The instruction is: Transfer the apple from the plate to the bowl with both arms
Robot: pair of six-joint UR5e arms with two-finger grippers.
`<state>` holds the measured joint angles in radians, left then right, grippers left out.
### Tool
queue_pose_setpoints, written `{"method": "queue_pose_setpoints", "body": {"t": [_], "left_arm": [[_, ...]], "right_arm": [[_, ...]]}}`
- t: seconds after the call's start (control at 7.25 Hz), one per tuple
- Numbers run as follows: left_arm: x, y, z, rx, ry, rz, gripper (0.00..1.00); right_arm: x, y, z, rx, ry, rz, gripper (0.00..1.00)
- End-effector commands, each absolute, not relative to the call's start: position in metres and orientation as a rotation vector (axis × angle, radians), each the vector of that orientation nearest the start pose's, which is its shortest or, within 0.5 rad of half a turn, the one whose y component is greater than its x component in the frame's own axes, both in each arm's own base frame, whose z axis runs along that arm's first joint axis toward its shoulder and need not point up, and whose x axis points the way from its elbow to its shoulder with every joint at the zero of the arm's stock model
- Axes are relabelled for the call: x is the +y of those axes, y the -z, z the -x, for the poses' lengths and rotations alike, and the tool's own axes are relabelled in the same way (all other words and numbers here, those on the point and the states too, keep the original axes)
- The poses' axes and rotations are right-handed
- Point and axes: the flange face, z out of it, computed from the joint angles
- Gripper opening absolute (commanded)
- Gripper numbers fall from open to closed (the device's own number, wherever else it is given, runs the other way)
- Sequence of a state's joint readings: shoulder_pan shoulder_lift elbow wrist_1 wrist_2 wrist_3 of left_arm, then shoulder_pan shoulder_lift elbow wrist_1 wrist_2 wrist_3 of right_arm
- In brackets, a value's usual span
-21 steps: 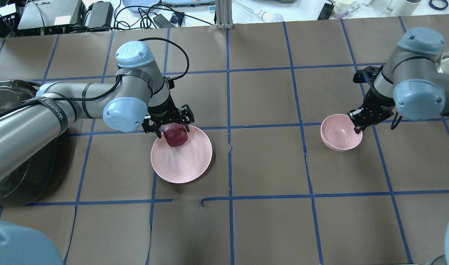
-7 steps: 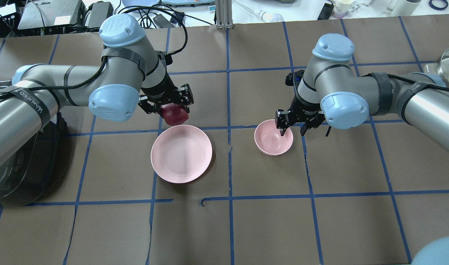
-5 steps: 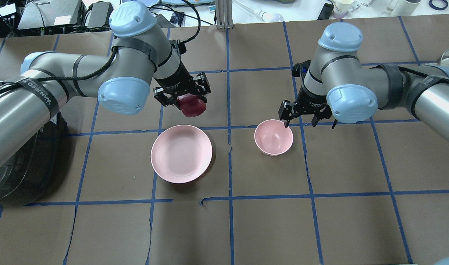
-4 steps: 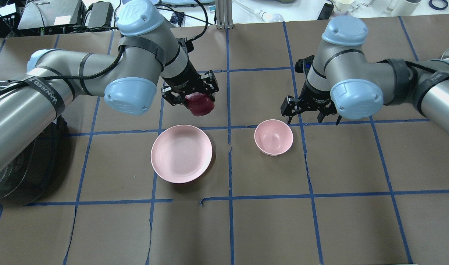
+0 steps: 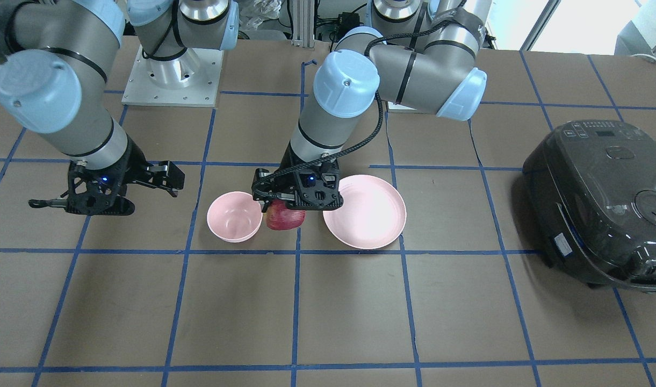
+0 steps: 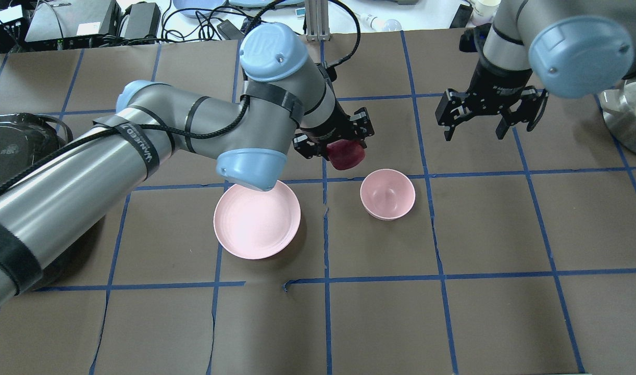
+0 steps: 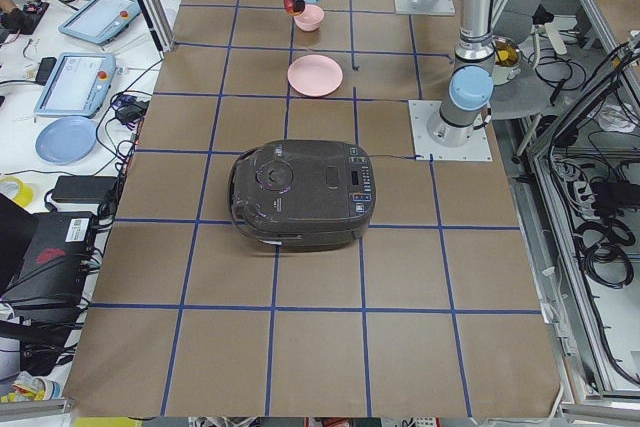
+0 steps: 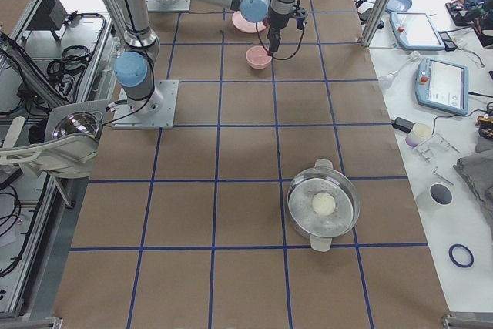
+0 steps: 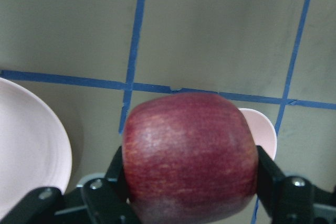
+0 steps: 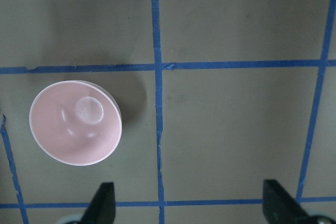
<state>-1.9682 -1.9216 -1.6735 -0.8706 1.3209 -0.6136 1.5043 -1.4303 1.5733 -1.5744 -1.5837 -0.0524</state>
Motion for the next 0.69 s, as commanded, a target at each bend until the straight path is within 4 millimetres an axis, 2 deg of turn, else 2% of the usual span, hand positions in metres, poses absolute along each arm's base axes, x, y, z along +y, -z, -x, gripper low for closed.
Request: {"method": "queue_pose_setpoints", "body": {"t": [0.0,0.14,0.41,0.55], "left_arm": [[-0.496,-0.292,0.430,3.488,0.193,0.397,0.00],[-0.490,-0.281,0.442,3.486,0.175,0.389,0.00],[-0.487,-0.265,0.449,3.474,0.137,0.372,0.00],[-0.487,-0.258,0.450,3.469,0.130,0.363,0.11]], "right_arm": [[-0.535,-0.485,-0.095,3.142,-0.177,-0.018,1.00],[-0.533,-0.505,-0.097,3.149,-0.118,-0.014,1.00],[-0.527,-0.514,-0.099,3.151,-0.091,-0.011,1.00],[-0.529,-0.513,-0.098,3.152,-0.088,-0.019,1.00]]}}
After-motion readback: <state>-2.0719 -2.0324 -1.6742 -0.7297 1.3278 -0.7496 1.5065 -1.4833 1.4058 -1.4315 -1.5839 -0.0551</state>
